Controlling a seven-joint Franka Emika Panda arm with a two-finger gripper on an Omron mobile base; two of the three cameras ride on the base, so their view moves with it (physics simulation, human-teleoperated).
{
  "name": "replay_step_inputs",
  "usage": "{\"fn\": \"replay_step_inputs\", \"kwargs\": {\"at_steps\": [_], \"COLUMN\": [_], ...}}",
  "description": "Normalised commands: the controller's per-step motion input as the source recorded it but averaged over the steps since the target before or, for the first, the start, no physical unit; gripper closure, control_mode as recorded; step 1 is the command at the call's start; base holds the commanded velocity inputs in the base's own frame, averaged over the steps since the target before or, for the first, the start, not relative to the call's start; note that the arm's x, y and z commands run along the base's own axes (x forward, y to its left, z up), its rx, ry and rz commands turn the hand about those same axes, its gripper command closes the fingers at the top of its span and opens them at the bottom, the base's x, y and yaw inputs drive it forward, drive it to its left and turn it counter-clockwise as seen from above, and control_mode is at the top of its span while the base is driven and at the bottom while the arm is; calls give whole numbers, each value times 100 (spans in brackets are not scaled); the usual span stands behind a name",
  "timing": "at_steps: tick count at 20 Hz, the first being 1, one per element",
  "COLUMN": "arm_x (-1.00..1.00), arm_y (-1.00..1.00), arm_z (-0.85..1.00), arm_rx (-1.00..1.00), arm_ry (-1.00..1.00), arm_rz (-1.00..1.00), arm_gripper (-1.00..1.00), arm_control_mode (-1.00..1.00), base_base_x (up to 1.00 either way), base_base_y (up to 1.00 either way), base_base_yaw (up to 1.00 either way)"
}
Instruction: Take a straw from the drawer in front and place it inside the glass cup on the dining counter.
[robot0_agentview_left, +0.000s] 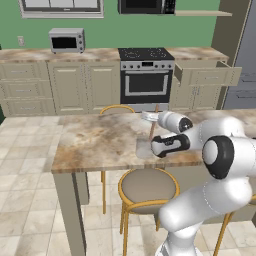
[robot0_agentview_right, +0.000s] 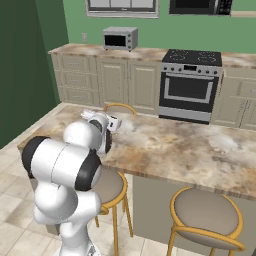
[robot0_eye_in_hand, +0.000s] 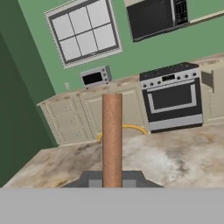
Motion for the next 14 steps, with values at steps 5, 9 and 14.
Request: {"fn": "replay_step_inputs", "kwargs": {"at_steps": [5, 9, 14], "arm_x": [-4, 6, 21], "arm_y": [0, 0, 6], "arm_z": [5, 1, 0], "arm_rx": [0, 0, 0], "arm_ry": [0, 0, 0], "arm_rz": [0, 0, 0], "arm_gripper": [100, 100, 100], "arm_control_mode": [-100, -100, -100], "base_base_x": [0, 0, 0], "base_base_y": [0, 0, 0], "base_base_yaw": [0, 0, 0]}}
